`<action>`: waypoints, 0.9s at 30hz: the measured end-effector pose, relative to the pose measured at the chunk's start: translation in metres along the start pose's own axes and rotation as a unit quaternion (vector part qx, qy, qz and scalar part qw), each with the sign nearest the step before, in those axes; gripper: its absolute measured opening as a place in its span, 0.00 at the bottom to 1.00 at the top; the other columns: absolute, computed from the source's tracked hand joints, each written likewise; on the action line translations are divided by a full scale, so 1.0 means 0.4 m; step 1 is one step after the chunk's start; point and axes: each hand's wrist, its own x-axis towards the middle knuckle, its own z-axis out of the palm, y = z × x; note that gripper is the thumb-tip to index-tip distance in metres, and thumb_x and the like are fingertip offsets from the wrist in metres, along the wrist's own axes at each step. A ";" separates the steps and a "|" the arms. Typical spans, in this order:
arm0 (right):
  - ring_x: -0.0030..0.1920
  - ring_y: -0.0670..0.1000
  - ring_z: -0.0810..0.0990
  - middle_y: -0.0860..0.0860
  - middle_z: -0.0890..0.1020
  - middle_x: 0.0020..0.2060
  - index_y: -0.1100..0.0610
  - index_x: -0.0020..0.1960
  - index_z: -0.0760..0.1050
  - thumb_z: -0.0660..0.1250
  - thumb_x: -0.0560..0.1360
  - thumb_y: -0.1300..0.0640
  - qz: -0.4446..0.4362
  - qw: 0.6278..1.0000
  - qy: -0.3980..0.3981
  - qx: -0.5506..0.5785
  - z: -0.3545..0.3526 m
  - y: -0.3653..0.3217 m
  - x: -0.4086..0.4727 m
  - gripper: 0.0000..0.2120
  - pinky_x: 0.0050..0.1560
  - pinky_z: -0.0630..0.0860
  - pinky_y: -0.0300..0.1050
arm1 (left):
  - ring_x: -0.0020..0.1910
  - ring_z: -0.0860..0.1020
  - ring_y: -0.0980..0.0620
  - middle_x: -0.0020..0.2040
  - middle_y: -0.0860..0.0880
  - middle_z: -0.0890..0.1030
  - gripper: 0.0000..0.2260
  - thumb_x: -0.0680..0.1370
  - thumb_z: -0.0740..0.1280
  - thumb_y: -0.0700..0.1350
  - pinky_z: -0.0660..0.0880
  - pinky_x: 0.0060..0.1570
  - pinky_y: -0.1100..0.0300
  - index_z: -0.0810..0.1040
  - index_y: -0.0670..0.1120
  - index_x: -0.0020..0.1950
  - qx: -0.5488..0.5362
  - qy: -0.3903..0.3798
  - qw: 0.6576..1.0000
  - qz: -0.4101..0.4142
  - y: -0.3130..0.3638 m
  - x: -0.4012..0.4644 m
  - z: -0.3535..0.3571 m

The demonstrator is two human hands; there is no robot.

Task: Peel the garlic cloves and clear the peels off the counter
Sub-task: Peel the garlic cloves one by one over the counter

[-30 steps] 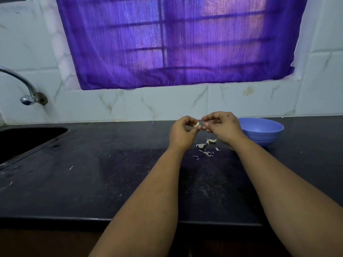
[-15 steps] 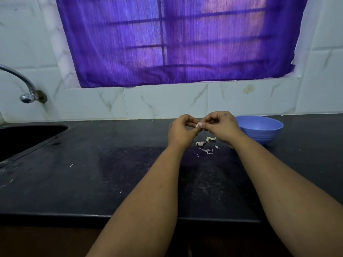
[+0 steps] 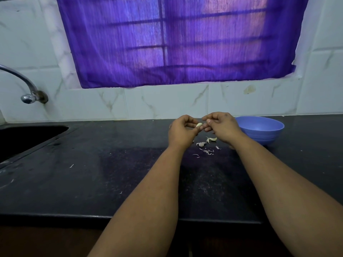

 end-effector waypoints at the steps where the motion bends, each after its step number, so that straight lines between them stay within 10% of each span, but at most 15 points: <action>1: 0.37 0.45 0.81 0.51 0.85 0.38 0.57 0.52 0.79 0.62 0.80 0.62 0.000 1.000 -0.001 -0.002 -0.002 -0.001 -0.002 0.07 0.37 0.73 0.32 | 0.35 0.82 0.52 0.39 0.46 0.83 0.07 0.71 0.75 0.40 0.81 0.35 0.53 0.78 0.45 0.42 0.001 0.000 1.000 0.000 0.000 0.000 0.000; 21: 0.41 0.46 0.82 0.50 0.85 0.38 0.51 0.43 0.83 0.73 0.72 0.55 -0.029 0.999 0.021 -0.019 -0.005 -0.008 -0.011 0.01 0.42 0.76 0.38 | 0.37 0.82 0.52 0.39 0.47 0.84 0.04 0.72 0.74 0.41 0.82 0.43 0.51 0.81 0.46 0.43 -0.027 0.007 1.000 0.010 0.000 0.003 -0.001; 27: 0.39 0.44 0.82 0.49 0.85 0.38 0.52 0.42 0.82 0.73 0.73 0.55 -0.025 1.000 0.010 -0.004 0.000 -0.013 -0.016 0.02 0.40 0.73 0.36 | 0.34 0.80 0.56 0.40 0.51 0.82 0.04 0.77 0.68 0.39 0.76 0.34 0.65 0.82 0.46 0.50 -0.058 0.002 0.998 0.001 0.012 -0.001 -0.002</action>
